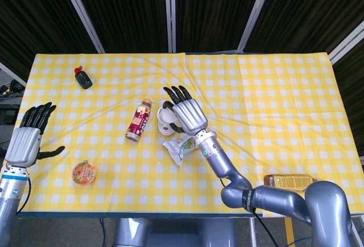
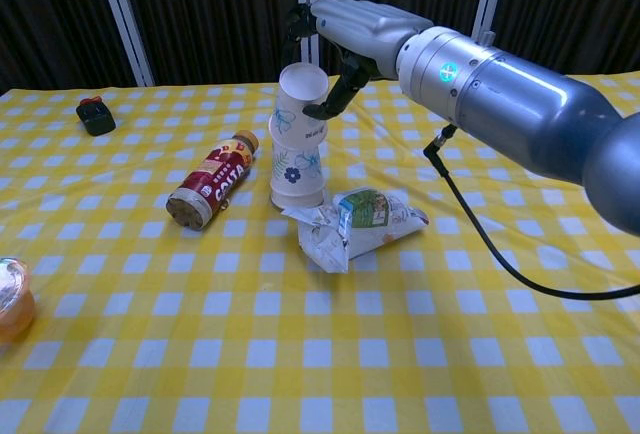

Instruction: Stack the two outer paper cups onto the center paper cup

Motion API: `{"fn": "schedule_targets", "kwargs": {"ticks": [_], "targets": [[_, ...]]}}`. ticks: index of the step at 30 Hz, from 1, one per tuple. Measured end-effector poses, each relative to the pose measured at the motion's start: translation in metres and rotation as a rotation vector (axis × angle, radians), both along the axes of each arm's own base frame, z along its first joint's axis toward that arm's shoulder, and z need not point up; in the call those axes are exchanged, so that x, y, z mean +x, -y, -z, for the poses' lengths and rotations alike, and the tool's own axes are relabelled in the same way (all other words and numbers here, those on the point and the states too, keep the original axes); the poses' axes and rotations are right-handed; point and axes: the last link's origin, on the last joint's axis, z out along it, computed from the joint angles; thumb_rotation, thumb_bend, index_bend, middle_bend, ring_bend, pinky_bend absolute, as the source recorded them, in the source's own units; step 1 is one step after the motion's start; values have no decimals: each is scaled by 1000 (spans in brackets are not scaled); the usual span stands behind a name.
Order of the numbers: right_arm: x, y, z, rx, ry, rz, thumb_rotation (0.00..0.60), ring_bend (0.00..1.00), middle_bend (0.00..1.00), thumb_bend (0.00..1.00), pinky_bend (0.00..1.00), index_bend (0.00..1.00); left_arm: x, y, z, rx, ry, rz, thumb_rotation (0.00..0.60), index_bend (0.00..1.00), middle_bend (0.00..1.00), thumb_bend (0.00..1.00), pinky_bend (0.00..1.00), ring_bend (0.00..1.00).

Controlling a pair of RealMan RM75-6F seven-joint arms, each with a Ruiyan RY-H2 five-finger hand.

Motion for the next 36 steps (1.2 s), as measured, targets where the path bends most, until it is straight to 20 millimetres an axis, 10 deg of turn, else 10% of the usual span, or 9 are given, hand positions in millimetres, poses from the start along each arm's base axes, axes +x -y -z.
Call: {"fn": "schedule_targets", "kwargs": {"ticks": [18, 36], "targets": [[-30, -11, -18, -46, -49, 26, 600, 0, 0, 141, 0, 148, -1, 0, 1, 2, -9, 0, 600, 0, 0, 59, 0, 0], [-213, -92, -89, -199, -108, 247, 600, 0, 0, 141, 0, 53, -8, 13, 15, -12, -81, -6, 600, 0, 0, 45, 0, 0]]}}
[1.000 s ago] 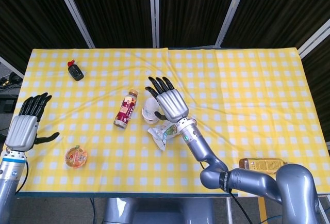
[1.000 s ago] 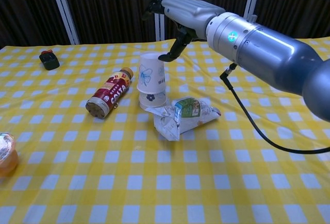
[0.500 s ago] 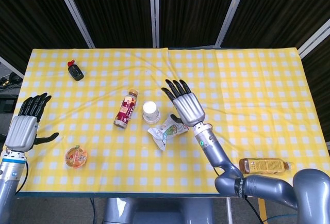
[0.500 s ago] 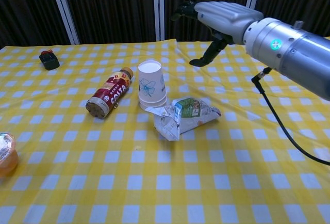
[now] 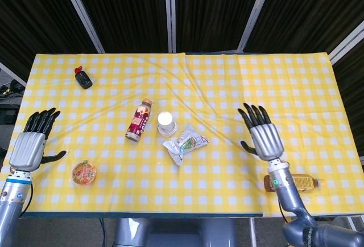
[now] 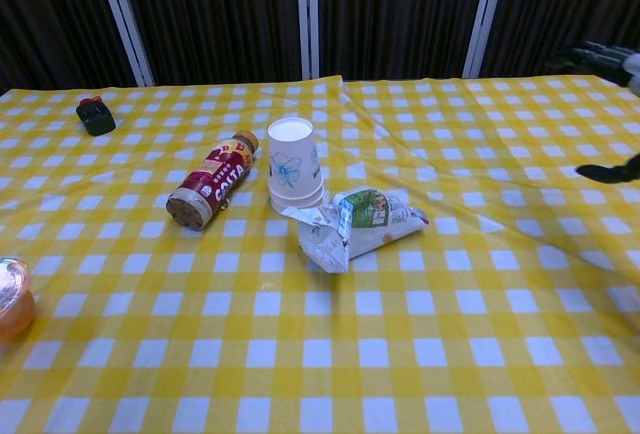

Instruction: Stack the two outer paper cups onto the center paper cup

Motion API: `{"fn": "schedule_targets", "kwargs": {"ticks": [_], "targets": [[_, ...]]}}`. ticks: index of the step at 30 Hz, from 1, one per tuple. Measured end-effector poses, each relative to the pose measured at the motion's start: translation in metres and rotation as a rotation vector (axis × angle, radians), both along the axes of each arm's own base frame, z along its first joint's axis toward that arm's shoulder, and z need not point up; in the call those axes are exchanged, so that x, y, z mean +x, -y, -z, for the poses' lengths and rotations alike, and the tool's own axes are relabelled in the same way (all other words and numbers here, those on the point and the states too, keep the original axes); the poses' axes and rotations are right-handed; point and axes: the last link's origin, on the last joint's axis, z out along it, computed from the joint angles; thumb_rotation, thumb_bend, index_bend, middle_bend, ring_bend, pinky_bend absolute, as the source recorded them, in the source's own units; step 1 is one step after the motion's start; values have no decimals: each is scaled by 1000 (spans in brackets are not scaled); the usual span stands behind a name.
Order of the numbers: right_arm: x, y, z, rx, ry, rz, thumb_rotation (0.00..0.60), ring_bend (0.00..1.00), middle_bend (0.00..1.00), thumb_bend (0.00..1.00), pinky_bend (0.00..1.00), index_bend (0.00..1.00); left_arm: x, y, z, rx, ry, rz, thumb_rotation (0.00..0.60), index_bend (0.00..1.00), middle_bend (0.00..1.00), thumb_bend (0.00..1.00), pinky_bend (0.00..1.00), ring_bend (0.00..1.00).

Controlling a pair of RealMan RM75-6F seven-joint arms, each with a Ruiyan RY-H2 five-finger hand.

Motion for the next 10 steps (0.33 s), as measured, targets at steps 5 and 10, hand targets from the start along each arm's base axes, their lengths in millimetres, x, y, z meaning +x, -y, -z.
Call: {"fn": "schedule_targets", "kwargs": {"ticks": [5, 10], "targets": [[-52, -31, -20, -33, -11, 87, 600, 0, 0, 142, 0, 20, -9, 14, 4, 15, -12, 0, 600, 0, 0, 36, 0, 0], [-74, -49, -33, -60, -30, 105, 600, 0, 0, 142, 0, 3, -14, 24, 7, 18, -29, -3, 600, 0, 0, 35, 0, 0]]}}
